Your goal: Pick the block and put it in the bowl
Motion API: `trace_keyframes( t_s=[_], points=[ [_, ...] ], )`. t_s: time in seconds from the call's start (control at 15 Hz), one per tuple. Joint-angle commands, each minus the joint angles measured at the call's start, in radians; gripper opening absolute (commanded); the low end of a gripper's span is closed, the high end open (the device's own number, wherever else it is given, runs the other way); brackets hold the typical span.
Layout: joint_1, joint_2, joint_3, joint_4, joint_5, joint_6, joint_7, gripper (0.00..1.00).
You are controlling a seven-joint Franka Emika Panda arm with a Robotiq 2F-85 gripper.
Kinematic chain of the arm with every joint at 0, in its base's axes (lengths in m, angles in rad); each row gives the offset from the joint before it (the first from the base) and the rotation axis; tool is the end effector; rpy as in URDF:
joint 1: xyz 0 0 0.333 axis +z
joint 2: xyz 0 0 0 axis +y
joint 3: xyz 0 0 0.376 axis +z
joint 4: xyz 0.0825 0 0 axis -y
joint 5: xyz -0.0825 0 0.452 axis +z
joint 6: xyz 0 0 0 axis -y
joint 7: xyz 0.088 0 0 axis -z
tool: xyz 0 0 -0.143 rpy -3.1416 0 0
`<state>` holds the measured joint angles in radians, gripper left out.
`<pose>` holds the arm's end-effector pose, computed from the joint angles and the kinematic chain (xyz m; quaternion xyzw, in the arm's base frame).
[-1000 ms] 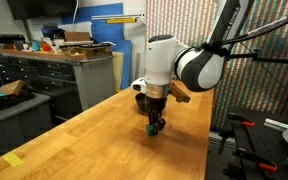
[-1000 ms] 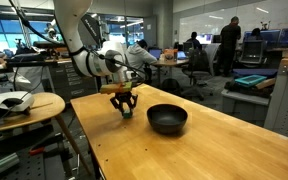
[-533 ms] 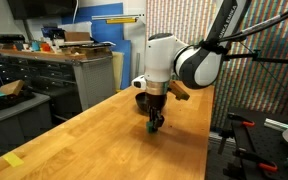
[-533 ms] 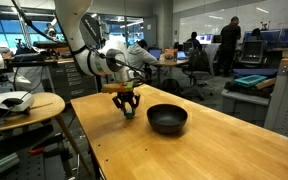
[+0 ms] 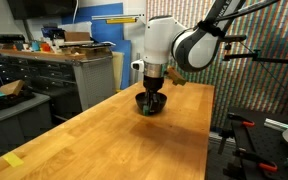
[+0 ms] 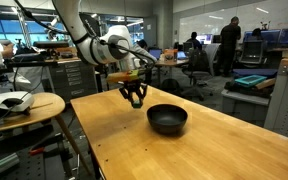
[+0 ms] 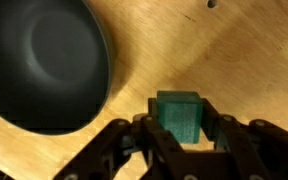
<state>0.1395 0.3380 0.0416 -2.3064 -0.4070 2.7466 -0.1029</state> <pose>0.5792 0.1175 0.1685 0.9434 0.3175 0.0544 0.0785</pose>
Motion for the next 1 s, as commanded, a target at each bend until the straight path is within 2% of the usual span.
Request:
trace_keyframes(
  t_s=[0.0,0.4,0.73,0.93],
  points=[
    [-0.011,-0.094,-0.013,-0.010,0.020,-0.045,-0.003,0.20],
    [-0.041,-0.126,-0.076,0.002,-0.026,-0.011,0.045,0.20],
    [-0.081,-0.075,-0.121,0.022,-0.011,0.003,0.056,0.20],
    [-0.107,-0.033,-0.125,0.034,0.022,0.009,0.049,0.20]
  ],
)
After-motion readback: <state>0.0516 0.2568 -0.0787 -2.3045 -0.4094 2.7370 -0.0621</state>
